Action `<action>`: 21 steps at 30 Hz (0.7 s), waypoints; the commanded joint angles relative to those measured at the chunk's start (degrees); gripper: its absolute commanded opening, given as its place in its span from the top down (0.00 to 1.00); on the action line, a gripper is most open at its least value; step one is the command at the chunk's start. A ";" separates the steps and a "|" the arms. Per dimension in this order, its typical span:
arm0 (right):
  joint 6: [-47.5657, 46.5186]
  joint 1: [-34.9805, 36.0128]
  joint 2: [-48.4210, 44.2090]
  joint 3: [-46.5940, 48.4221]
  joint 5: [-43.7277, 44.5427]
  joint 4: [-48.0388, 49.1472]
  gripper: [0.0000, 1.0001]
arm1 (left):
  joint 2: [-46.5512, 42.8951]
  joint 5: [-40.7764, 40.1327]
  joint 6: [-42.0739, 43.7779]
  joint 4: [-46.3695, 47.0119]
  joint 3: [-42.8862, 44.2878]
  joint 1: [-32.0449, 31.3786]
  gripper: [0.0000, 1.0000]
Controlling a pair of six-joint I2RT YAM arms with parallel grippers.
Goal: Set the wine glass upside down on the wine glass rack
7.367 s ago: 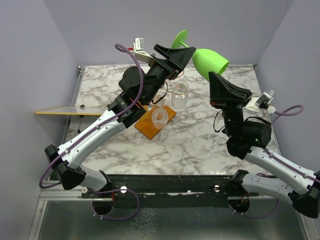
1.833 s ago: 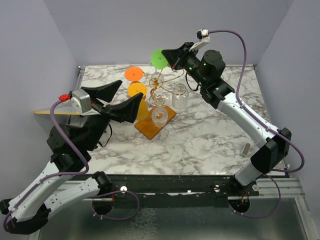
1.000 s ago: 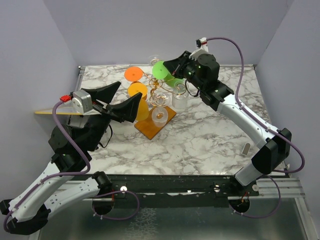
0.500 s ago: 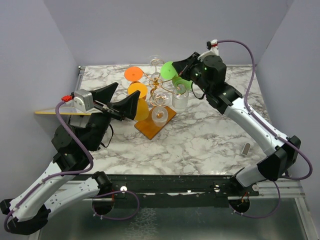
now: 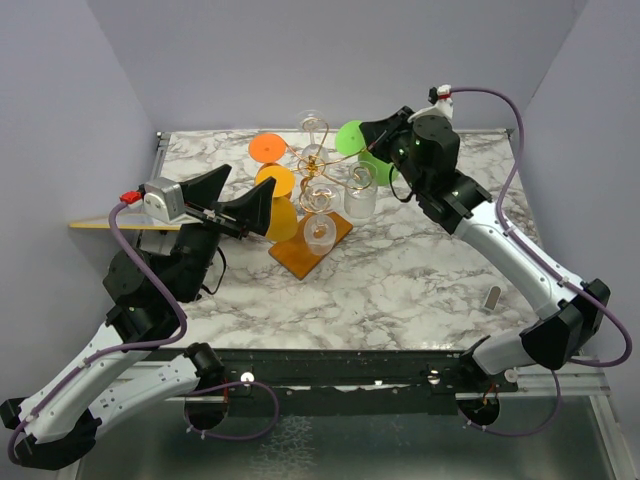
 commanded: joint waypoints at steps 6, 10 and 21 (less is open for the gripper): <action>-3.03 0.25 2.81 2.34 3.62 4.66 0.99 | -0.21 -2.22 0.24 -1.33 0.12 -0.34 0.01; -3.93 0.01 4.81 4.10 2.09 4.64 0.99 | -0.15 -2.51 0.31 -1.50 0.12 -0.36 0.01; -4.13 -0.81 6.53 6.19 -1.21 3.11 0.88 | 0.36 -2.86 0.71 -1.50 0.19 -0.34 0.01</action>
